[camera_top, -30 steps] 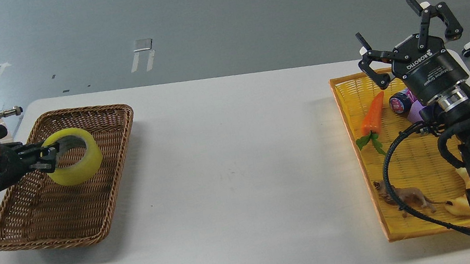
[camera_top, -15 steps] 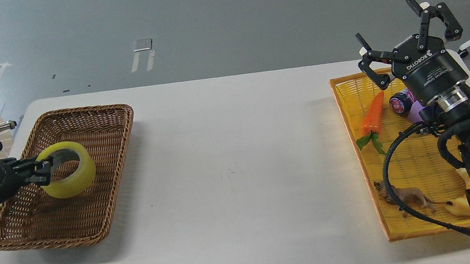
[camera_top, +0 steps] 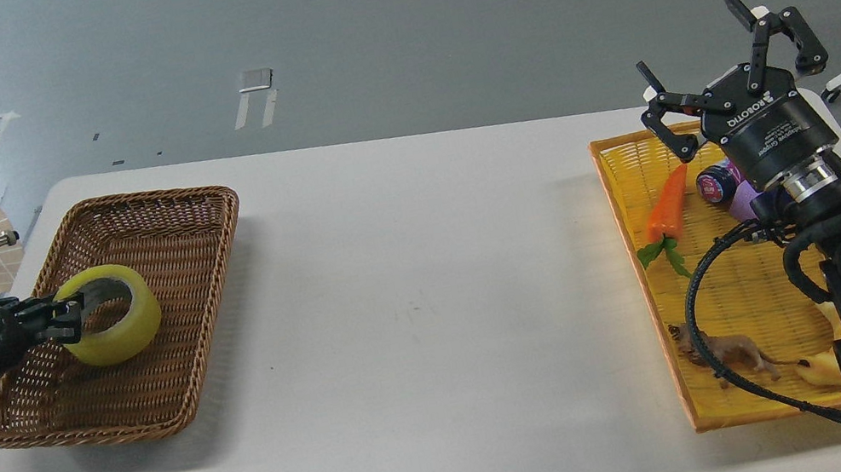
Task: Place and transfer tape with both arms
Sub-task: 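Lower the tape roll into the wicker basket with the left gripper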
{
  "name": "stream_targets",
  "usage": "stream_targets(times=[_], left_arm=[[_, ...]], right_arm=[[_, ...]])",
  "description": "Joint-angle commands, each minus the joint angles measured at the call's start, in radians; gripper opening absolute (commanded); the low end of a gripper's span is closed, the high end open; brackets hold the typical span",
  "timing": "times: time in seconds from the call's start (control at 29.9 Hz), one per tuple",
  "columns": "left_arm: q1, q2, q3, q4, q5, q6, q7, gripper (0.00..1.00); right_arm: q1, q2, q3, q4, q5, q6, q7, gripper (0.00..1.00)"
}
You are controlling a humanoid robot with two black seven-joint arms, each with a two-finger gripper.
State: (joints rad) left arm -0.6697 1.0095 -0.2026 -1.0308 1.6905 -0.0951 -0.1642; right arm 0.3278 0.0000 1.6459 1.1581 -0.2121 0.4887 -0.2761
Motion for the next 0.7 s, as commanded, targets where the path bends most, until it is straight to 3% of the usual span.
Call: stream_targets(times=[0.0, 0.3, 0.4, 0.5, 0.57, 0.67], left_arm=[[0.001, 0.0, 0.0, 0.0, -0.003, 0.0, 0.0, 0.0], [0.002, -0.009, 0.0, 0.0, -0.048, 0.0, 0.002, 0.0], [0.002, -0.009, 0.0, 0.0, -0.049, 0.002, 0.002, 0.18], [0.002, -0.009, -0.001, 0.0, -0.049, 0.002, 0.002, 0.24], [0.002, -0.009, -0.001, 0.0, -0.049, 0.003, 0.003, 0.42], [0.002, -0.009, -0.001, 0.0, -0.063, 0.011, 0.005, 0.48]], right_arm=[[-0.001, 0.0, 0.0, 0.0, 0.0, 0.0, 0.0, 1.0], [-0.001, 0.0, 0.0, 0.0, 0.0, 0.0, 0.0, 1.0], [0.0, 0.0, 0.0, 0.0, -0.001, 0.0, 0.0, 1.0], [0.001, 0.0, 0.002, 0.0, 0.0, 0.0, 0.0, 1.0], [-0.001, 0.0, 0.002, 0.0, 0.0, 0.0, 0.0, 1.0], [0.0, 0.0, 0.002, 0.0, 0.0, 0.0, 0.002, 1.0]])
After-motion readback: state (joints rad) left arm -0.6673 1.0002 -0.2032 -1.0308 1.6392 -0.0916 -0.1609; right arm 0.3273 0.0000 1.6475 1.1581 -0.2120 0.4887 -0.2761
